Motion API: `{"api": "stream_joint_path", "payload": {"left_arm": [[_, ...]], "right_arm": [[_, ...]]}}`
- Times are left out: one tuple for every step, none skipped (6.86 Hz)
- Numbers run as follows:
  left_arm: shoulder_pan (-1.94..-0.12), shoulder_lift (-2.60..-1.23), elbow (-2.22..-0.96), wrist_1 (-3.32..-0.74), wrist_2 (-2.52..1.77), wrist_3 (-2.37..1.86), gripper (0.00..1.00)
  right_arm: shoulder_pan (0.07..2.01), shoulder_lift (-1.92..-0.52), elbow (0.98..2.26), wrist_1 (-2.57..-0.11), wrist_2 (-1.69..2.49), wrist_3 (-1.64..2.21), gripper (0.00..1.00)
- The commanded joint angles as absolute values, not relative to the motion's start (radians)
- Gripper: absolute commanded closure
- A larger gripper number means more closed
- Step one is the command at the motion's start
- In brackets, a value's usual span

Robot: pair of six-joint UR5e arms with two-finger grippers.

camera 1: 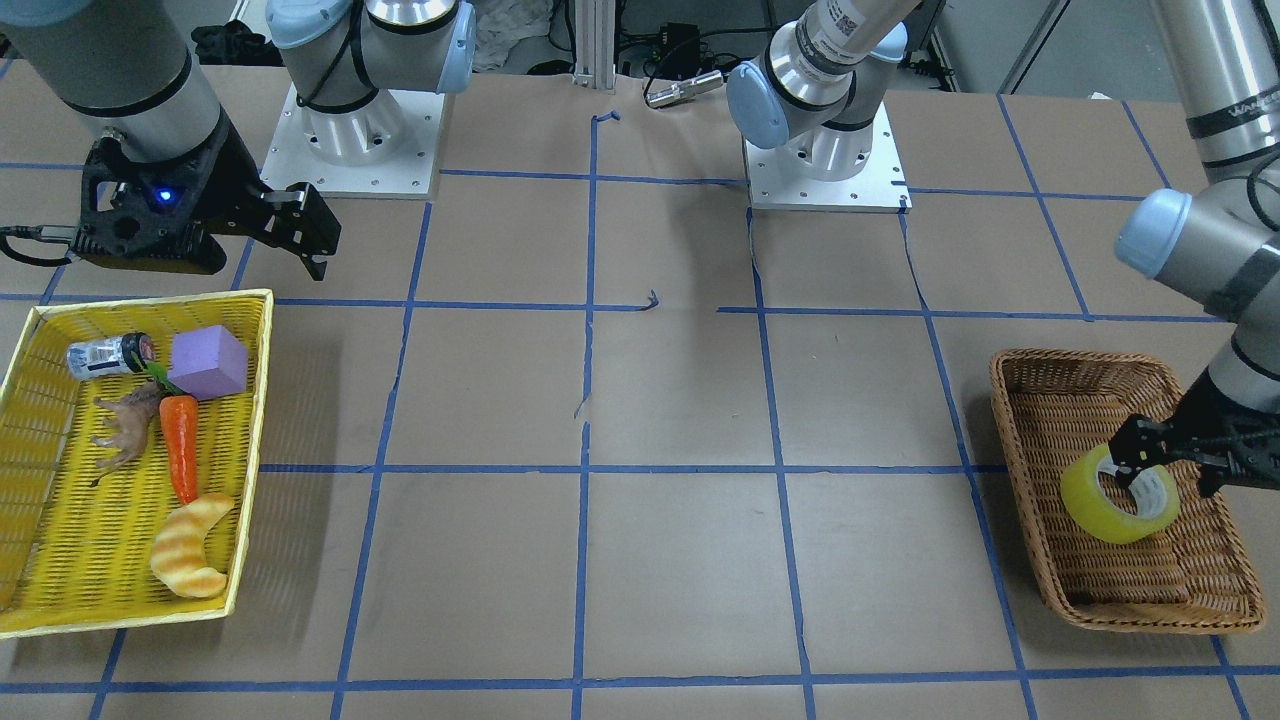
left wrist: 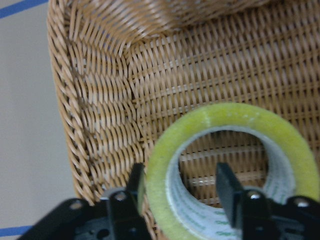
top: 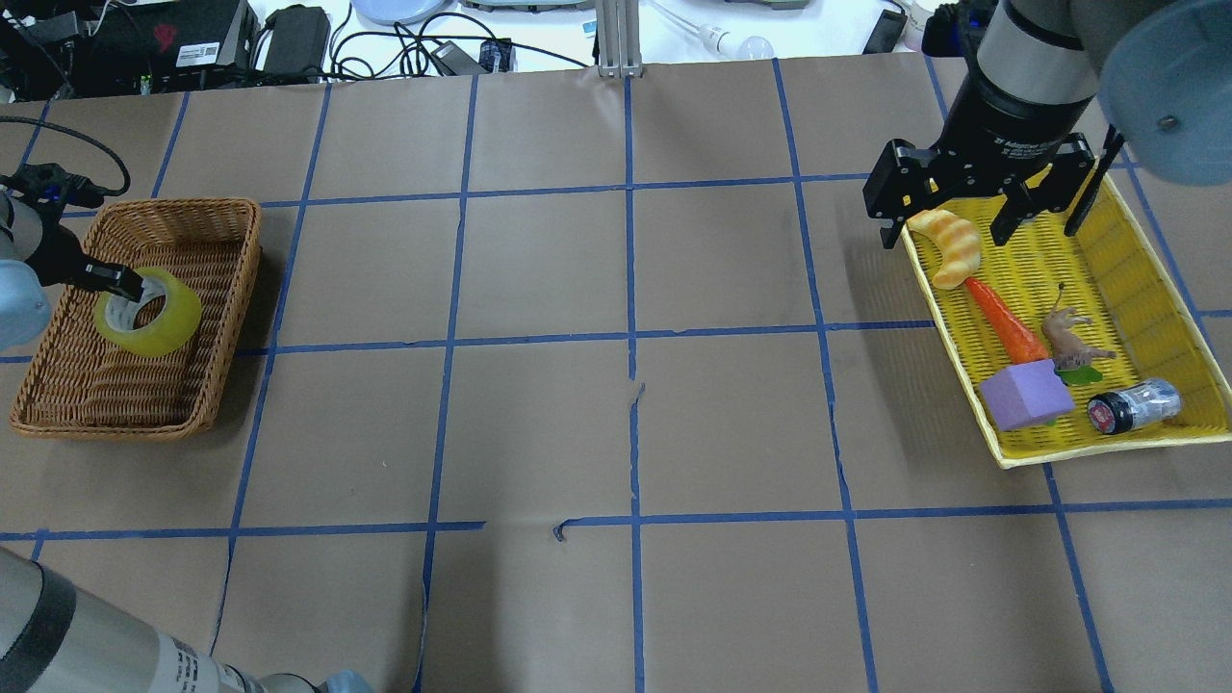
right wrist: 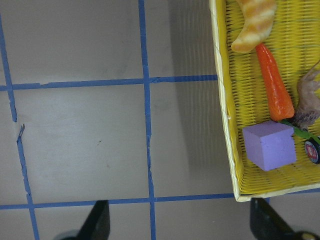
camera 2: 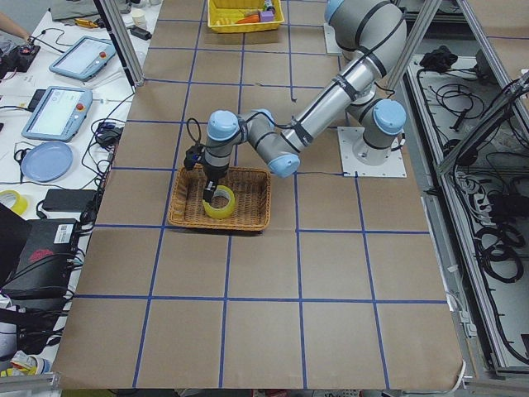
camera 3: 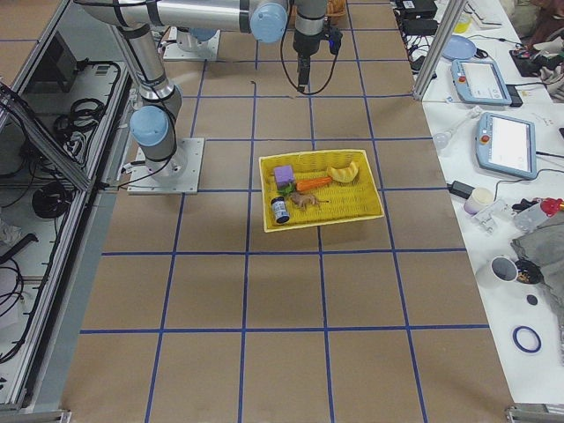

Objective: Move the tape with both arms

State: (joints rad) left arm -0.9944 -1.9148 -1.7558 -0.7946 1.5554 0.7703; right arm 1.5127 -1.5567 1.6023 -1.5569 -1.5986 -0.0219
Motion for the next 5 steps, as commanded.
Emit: {"api": "stream_joint_path", "payload": {"left_arm": [[-1.107, -1.778, -1.696, -1.039, 1.557, 0.573, 0.01], [-1.19, -1.732, -1.624, -1.215, 1.557, 0.422, 0.0], [-1.281, -1.705, -1.558, -1.355, 1.555, 0.267, 0.0], [-1.374, -1.688, -1.519, -1.446, 1.557, 0.171, 0.0], [-1.453, -1.672, -1.513, -1.504, 1.543, 0.07, 0.0]], "right_arm": [[1.513, -1.557, 1.601, -1.565, -1.594, -0.017, 0.0], [1.513, -1.555, 1.603, -1.566, -1.589, -0.012, 0.0], [1.513, -1.555, 1.603, -1.566, -1.586, -0.012, 0.0], [1.513, -1.555, 1.603, -1.566, -1.586, -0.014, 0.0], [1.513, -1.555, 1.603, -1.566, -1.586, -0.014, 0.0]]}}
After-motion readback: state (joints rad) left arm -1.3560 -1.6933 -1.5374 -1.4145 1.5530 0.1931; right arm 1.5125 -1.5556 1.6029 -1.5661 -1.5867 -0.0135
